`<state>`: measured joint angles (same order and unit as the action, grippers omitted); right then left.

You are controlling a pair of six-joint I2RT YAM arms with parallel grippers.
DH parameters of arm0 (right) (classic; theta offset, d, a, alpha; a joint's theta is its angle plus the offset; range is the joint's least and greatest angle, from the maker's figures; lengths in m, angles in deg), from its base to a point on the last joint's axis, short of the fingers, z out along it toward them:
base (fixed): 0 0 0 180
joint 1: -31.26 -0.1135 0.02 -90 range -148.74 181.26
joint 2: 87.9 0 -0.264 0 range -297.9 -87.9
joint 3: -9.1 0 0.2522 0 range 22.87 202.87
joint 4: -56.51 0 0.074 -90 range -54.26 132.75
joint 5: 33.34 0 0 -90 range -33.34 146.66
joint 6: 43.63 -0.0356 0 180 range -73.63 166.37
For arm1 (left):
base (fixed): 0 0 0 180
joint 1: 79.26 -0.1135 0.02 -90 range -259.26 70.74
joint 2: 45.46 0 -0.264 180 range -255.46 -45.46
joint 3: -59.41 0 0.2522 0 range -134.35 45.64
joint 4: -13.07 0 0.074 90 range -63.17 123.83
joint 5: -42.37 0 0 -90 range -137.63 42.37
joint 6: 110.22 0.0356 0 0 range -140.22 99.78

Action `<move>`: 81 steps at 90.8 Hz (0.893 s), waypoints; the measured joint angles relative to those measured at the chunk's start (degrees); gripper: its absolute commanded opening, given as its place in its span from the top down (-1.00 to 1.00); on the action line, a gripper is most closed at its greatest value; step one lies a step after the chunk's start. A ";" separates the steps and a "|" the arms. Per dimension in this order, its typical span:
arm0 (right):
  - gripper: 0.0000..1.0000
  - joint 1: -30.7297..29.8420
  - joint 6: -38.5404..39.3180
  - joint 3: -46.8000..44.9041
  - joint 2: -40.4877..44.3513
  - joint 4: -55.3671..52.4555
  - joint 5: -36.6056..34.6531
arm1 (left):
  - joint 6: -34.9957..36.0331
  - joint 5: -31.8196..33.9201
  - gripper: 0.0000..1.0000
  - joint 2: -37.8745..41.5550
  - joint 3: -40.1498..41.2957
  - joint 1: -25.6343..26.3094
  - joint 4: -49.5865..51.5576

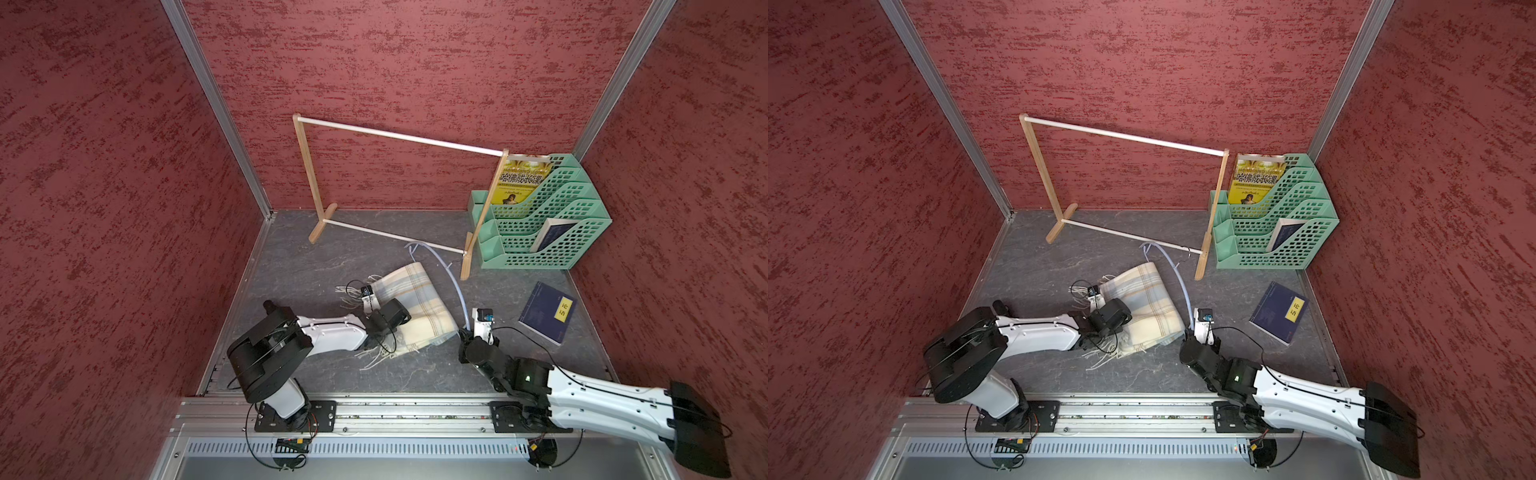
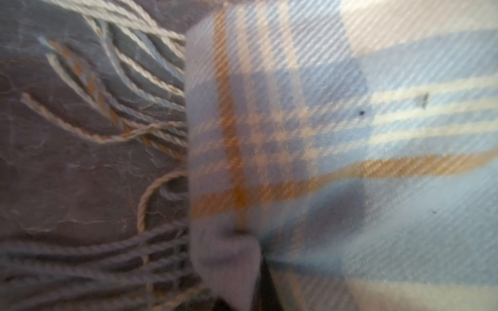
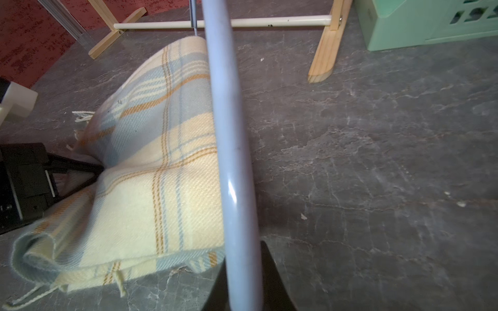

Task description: Hang the scarf on the hanger

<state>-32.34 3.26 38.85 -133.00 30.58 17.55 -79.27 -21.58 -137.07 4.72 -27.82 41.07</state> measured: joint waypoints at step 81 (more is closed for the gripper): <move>1.00 0.20 28.09 10.12 -0.92 14.51 -9.14 | 2.29 3.61 1.00 -1.49 -8.39 2.62 6.23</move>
<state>-32.14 31.35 48.97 -133.92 45.09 8.41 -76.98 -17.98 -138.56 -3.68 -25.20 47.30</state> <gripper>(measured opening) 0.137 0.056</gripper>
